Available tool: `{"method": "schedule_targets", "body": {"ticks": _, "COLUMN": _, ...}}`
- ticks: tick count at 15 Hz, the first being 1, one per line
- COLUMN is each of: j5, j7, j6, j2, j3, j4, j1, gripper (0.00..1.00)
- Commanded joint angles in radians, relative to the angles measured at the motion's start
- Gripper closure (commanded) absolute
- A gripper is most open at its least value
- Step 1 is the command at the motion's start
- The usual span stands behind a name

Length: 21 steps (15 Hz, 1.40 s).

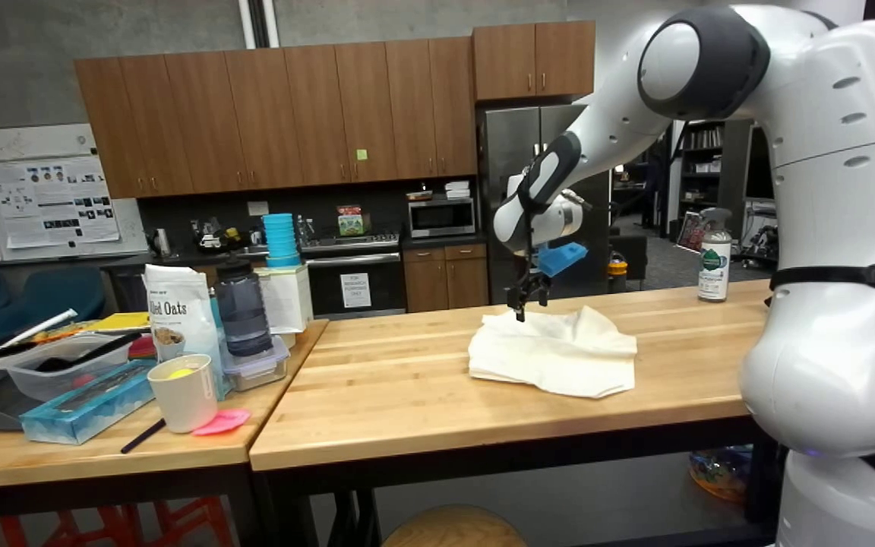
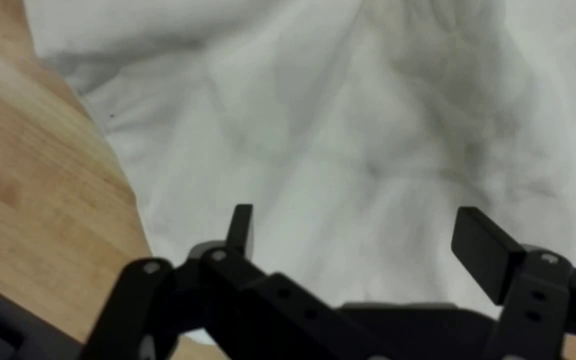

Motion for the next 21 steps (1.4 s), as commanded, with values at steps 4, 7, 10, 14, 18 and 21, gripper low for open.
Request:
{"method": "schedule_targets", "body": {"ticks": 4, "j5": 0.226, "j7": -0.046, "j6": -0.070, "j2": -0.038, "j3": 0.065, "j4": 0.013, "j1": -0.017, "gripper": 0.00}}
{"method": "schedule_targets", "body": {"ticks": 7, "j5": 0.434, "j7": -0.112, "j6": -0.123, "j2": -0.042, "j3": 0.108, "j4": 0.015, "j1": -0.021, "gripper": 0.00}}
{"method": "schedule_targets", "body": {"ticks": 10, "j5": 0.449, "j7": -0.106, "j6": -0.156, "j2": -0.054, "j3": 0.098, "j4": -0.003, "j1": -0.018, "gripper": 0.00}}
{"method": "schedule_targets", "body": {"ticks": 14, "j5": 0.368, "j7": -0.098, "j6": -0.282, "j2": -0.082, "j3": 0.072, "j4": -0.026, "j1": -0.021, "gripper": 0.00}}
{"method": "schedule_targets", "body": {"ticks": 18, "j5": 0.329, "j7": -0.128, "j6": -0.356, "j2": -0.129, "j3": 0.057, "j4": -0.087, "j1": -0.022, "gripper": 0.00}}
{"method": "schedule_targets", "body": {"ticks": 21, "j5": 0.247, "j7": -0.147, "j6": -0.301, "j2": -0.150, "j3": 0.047, "j4": -0.134, "j1": -0.018, "gripper": 0.00}}
